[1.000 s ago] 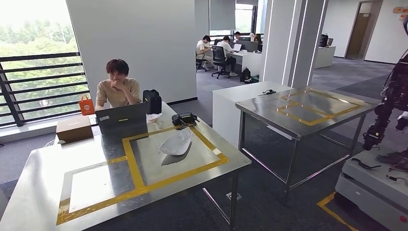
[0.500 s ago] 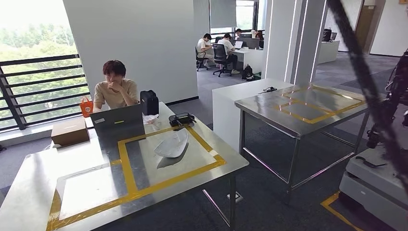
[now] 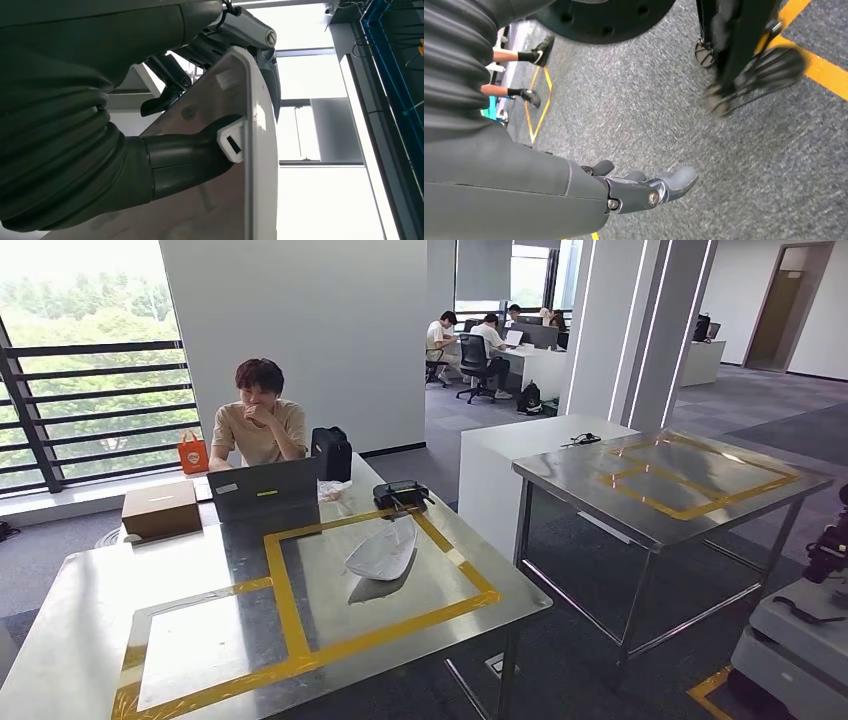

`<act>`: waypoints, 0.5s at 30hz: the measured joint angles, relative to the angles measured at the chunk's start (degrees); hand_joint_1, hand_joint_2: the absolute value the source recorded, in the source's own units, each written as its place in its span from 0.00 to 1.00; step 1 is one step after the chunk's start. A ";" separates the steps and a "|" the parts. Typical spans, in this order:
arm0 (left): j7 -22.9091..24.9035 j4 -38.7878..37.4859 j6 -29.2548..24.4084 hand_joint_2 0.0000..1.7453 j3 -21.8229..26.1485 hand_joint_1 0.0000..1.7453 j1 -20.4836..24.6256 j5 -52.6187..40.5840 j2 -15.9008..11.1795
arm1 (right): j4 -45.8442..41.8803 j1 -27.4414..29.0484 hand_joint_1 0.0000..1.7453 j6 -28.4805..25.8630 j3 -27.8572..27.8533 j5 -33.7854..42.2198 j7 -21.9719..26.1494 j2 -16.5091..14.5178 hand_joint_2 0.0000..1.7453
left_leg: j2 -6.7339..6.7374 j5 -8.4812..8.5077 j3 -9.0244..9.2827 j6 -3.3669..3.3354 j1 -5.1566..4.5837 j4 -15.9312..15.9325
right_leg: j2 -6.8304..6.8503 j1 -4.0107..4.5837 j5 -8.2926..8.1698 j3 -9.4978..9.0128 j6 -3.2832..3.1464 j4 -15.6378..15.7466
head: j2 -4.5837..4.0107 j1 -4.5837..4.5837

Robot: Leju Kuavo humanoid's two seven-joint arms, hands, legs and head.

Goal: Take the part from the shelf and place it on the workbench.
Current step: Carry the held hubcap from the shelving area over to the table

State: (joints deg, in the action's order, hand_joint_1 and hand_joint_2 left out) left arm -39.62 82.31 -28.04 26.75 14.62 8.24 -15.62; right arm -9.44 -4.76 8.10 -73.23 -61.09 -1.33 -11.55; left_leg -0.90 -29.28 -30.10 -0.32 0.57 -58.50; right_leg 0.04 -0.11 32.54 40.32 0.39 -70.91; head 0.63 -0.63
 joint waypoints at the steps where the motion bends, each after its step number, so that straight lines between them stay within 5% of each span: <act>1: -0.01 -0.04 0.01 1.00 0.00 1.00 0.00 0.00 0.04 | 0.00 0.13 0.00 -0.01 -0.01 -0.01 0.00 0.07 1.00 | -0.07 -0.57 0.55 0.09 0.01 0.02 | -0.07 0.22 -3.41 -0.76 -0.51 4.04 | 0.00 -0.01; 3: 0.02 -0.20 0.03 1.00 -0.05 1.00 0.03 0.01 0.19 | 0.00 0.18 0.00 0.00 -0.02 -0.05 0.00 0.21 1.00 | -0.28 -1.67 1.29 0.57 -0.10 -0.01 | -0.36 0.69 -7.28 -1.98 -1.29 9.79 | 0.00 -0.04; 4: 0.03 -0.27 0.07 1.00 -0.08 1.00 0.00 0.01 0.27 | 0.00 0.18 0.00 0.01 -0.02 -0.08 -0.01 0.27 1.00 | -0.40 -1.95 1.63 0.91 -0.13 -0.13 | -0.51 0.80 -7.90 -2.27 -1.59 11.08 | 0.00 -0.05; 8: -0.02 -0.24 0.28 1.00 -0.15 1.00 -0.01 0.00 0.04 | 0.00 0.08 0.00 0.01 -0.05 -0.13 -0.01 0.19 1.00 | -0.15 -2.77 2.22 2.28 -0.15 -2.38 | -0.44 0.44 -7.22 -4.76 -2.77 12.18 | 0.01 -0.13; 13: 0.01 -0.66 0.35 1.00 -0.15 1.00 0.19 0.00 -0.01 | 0.00 -0.11 0.00 0.01 -0.07 -0.13 -0.03 0.16 1.00 | 0.38 -7.38 -6.93 3.20 0.39 -14.74 | -0.42 0.12 -5.24 -7.49 -3.08 12.43 | 0.00 -0.25; 15: 0.01 -0.79 0.35 1.00 -0.15 1.00 0.18 0.00 -0.04 | 0.00 0.01 0.00 0.01 -0.08 -0.13 -0.05 0.15 1.00 | 0.57 -4.20 -7.30 3.47 0.61 -11.41 | -0.42 -0.04 -4.06 -9.02 -2.82 12.42 | 0.00 -0.25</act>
State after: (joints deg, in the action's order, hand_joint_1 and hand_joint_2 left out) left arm -39.60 81.52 -27.69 26.60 14.80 8.24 -15.66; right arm -9.44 -4.75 8.11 -73.31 -61.22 -1.39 -11.39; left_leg -0.33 -33.48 -37.40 3.14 1.17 -69.91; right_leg -0.38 -0.15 28.48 31.30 -2.43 -58.49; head 0.63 -0.89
